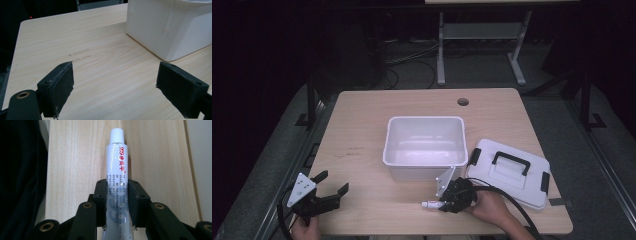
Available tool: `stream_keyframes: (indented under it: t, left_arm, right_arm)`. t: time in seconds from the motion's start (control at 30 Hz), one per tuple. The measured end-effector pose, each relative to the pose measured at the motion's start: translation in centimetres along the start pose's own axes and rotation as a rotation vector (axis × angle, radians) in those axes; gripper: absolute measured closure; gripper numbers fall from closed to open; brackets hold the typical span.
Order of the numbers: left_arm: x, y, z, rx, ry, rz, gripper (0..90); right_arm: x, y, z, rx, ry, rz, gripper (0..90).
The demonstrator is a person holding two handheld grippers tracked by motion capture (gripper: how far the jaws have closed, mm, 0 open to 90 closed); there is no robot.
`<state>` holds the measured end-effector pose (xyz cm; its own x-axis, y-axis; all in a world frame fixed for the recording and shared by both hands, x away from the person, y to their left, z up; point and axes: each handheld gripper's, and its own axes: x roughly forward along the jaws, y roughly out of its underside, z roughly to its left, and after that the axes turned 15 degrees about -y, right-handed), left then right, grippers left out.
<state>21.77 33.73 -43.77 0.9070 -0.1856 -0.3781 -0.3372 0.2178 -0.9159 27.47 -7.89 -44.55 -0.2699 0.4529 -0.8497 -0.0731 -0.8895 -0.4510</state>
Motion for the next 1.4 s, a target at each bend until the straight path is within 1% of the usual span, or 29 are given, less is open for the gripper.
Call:
stream_keyframes:
  t: [0.07, 0.1, 0.23, 0.27, 0.33, 0.4, 0.43, 0.5, 0.57, 0.63, 0.8, 0.93, 1.0, 1.2, 1.4]
  left_arm:
    - [0.0, 0.0, 0.0, -0.001, 0.002, 0.0, 13.4]
    - [0.0, 0.0, 0.0, 0.0, 0.002, 0.0, 13.4]
    - [0.0, 0.0, 0.0, 0.002, 0.001, 0.002, 13.4]
    - [0.0, 0.0, 0.0, 0.003, 0.0, 0.002, 13.4]
    - [0.0, 0.0, 0.0, 0.002, 0.0, 0.001, 13.5]
    - [0.0, 0.0, 0.0, -0.001, 0.001, -0.001, 13.4]
    - [0.0, 0.0, 0.0, -0.001, 0.0, 0.0, 13.4]
    - [0.0, 0.0, 0.0, -0.001, 0.001, -0.001, 13.4]
    - [0.0, 0.0, 0.0, 0.002, 0.0, 0.001, 13.4]
    - [0.0, 0.0, 0.0, 0.001, 0.0, -0.001, 13.4]
    - [0.0, 0.0, 0.0, -0.005, 0.001, -0.002, 13.4]
    - [0.0, 0.0, 0.0, -0.002, 0.001, 0.0, 13.4]
    - [0.0, 0.0, -0.1, -0.001, 0.001, 0.0, 13.4]
    - [0.0, 0.0, 0.0, -0.003, -0.001, -0.001, 13.5]
    - [0.0, 0.0, 0.0, -0.001, -0.001, -0.001, 13.4]
  right_arm:
    - [-0.1, 0.0, 0.0, 0.003, -0.005, 0.005, 70.7]
    - [-0.1, 0.0, -0.1, 0.009, -0.021, 0.003, 70.8]
    - [-0.4, -0.3, 0.1, 0.003, -0.047, 0.013, 71.0]
    - [-0.5, -0.4, 0.1, -0.001, -0.047, 0.011, 71.0]
    - [-1.1, -0.8, 0.2, -0.006, -0.061, -0.007, 71.0]
    - [-1.7, -1.1, 0.4, -0.017, -0.075, -0.043, 71.0]
    - [-2.0, -1.3, 0.5, -0.014, -0.082, -0.05, 71.0]
    - [-2.5, -1.7, 0.7, -0.023, -0.065, -0.035, 71.0]
    - [-3.1, -2.1, 0.9, -0.033, -0.071, -0.044, 71.0]
    - [-3.8, -2.7, 1.1, -0.043, -0.064, -0.037, 71.0]
    - [-5.6, -4.0, 1.6, -0.06, -0.065, -0.049, 71.0]
    - [-7.2, -5.1, 1.9, -0.078, -0.056, -0.055, 70.9]
    - [-8.0, -5.6, 2.0, -0.08, -0.059, -0.06, 71.0]
    - [-10.0, -7.0, 2.0, -0.092, -0.047, -0.061, 70.9]
    - [-12.0, -8.4, 1.4, -0.101, -0.024, -0.071, 70.9]
